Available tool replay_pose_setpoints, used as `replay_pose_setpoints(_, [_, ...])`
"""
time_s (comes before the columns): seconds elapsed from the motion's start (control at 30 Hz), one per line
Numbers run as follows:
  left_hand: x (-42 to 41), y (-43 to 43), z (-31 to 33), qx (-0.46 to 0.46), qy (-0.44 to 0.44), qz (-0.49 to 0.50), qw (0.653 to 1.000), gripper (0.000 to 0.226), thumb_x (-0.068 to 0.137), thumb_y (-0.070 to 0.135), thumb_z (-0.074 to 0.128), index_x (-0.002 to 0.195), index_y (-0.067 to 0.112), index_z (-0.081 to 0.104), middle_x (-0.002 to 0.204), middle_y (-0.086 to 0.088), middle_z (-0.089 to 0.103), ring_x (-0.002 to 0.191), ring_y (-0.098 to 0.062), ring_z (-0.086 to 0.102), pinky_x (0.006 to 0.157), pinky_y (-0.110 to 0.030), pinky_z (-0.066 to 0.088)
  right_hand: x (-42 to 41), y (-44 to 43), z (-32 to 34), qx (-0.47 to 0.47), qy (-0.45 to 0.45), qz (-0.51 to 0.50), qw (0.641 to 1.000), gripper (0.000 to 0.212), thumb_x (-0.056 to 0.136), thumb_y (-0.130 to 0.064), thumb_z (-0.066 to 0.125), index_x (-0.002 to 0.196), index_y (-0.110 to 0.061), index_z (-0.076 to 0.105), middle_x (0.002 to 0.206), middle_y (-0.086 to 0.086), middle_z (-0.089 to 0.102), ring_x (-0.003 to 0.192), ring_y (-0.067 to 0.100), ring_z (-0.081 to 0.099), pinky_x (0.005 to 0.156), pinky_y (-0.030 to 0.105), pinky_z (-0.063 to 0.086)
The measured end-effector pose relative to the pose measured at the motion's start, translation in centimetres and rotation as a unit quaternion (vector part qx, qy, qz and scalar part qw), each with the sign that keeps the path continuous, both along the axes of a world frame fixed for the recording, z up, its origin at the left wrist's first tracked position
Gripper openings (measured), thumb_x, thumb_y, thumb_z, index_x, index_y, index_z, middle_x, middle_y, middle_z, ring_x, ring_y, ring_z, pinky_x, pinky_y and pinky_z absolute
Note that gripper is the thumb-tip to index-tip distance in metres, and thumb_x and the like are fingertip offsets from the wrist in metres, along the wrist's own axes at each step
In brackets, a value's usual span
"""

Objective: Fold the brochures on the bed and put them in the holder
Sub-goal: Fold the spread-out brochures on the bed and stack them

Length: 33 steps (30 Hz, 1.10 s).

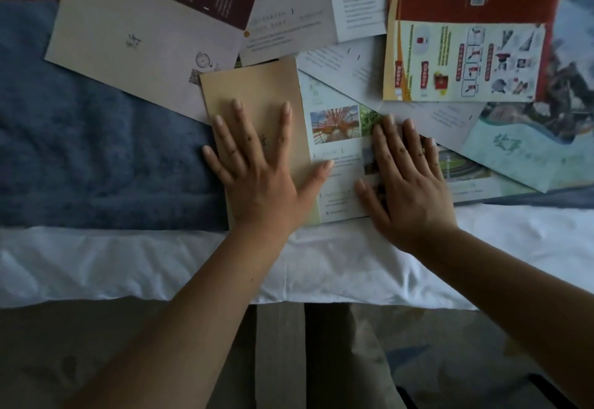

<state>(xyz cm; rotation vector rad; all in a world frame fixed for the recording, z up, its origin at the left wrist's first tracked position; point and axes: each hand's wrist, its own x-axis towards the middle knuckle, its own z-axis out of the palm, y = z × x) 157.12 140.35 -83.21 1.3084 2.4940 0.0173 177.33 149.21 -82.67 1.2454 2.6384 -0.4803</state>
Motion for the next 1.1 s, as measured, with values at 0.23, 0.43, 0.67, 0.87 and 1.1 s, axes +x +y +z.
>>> replay_pose_setpoints(0.23, [-5.5,-3.8,-0.3,-0.009,0.046,-0.025,0.999,0.098,0.085,0.093,0.023,0.163,0.040,-0.001,0.170,-0.022,-0.005,0.156,-0.047,-0.004,0.116,-0.076,0.000,-4.3,-3.3,0.7,-0.034,-0.019,0.095,0.995,0.080,0.106,-0.062,0.018,0.165,-0.011,0.002,0.172,0.007,-0.007,0.159,0.021,-0.012,0.128,0.038,-0.007])
replay_pose_setpoints(0.43, [-12.1,-9.6,-0.3,-0.010,0.062,-0.037,0.997,0.096,0.086,0.091,0.026,0.163,0.041,0.001,0.169,-0.024,-0.007,0.155,-0.049,-0.003,0.116,-0.076,0.000,-10.6,-7.7,1.5,-0.058,0.016,0.162,0.985,0.076,0.105,-0.058,0.015,0.164,-0.010,0.018,0.171,0.006,0.007,0.159,0.024,-0.003,0.129,0.043,-0.001])
replay_pose_setpoints(0.67, [-17.3,-14.7,-1.2,0.008,0.076,-0.027,0.997,0.095,0.088,0.088,0.031,0.164,0.038,0.005,0.169,-0.024,-0.004,0.155,-0.049,-0.001,0.120,-0.072,0.002,-14.0,-8.1,0.4,-0.037,0.028,0.124,0.991,0.081,0.102,-0.063,0.033,0.166,-0.019,0.009,0.172,0.012,-0.004,0.159,0.029,-0.010,0.129,0.047,-0.002])
replay_pose_setpoints(0.87, [-18.2,-15.3,-1.0,0.039,0.027,-0.001,0.999,0.100,0.085,0.089,0.039,0.164,0.039,0.003,0.169,-0.024,-0.004,0.156,-0.047,-0.002,0.123,-0.066,0.005,-12.3,-4.2,-0.5,0.045,-0.017,0.086,0.995,0.083,0.102,-0.069,0.025,0.166,-0.023,0.000,0.172,0.012,-0.007,0.159,0.032,-0.008,0.128,0.051,0.000])
replay_pose_setpoints(1.1, [-17.8,-14.1,0.9,0.090,-0.078,0.073,0.990,0.106,0.078,0.093,0.040,0.164,0.040,0.005,0.173,-0.009,0.003,0.158,-0.034,0.005,0.122,-0.063,0.014,-11.7,-3.7,-1.1,0.060,-0.010,0.084,0.995,0.078,0.102,-0.066,0.023,0.166,-0.028,0.001,0.173,0.006,-0.005,0.159,0.031,-0.007,0.128,0.052,0.000])
